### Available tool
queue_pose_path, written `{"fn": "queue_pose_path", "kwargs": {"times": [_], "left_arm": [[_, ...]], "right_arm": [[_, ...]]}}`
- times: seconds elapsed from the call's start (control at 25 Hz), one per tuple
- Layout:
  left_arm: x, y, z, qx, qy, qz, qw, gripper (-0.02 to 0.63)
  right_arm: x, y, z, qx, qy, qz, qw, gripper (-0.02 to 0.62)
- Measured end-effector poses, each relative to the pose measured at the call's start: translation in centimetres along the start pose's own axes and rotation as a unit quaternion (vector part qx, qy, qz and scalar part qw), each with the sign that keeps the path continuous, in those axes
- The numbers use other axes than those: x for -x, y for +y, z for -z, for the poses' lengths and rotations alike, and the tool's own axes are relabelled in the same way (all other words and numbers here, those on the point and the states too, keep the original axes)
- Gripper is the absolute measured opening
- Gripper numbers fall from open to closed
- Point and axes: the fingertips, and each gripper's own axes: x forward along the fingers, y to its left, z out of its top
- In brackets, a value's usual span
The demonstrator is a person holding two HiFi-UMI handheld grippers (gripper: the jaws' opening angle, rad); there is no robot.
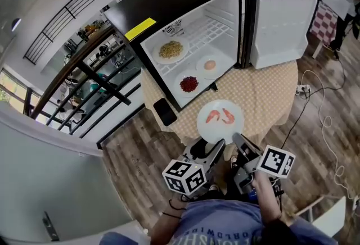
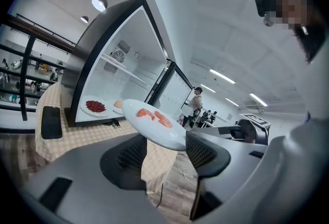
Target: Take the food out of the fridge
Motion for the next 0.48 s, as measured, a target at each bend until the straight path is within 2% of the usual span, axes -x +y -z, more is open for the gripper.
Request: {"fn": "queue_pose_path", "kwargs": {"times": [0.48], "left_arm": [[4.8,-3.7,3.4,-0.014,0.008,0.062,0.9979,0.245]], "right_arm": [[6.1,0.6,5.0,0.011,-0.055,0.026,0.998,0.051]]}}
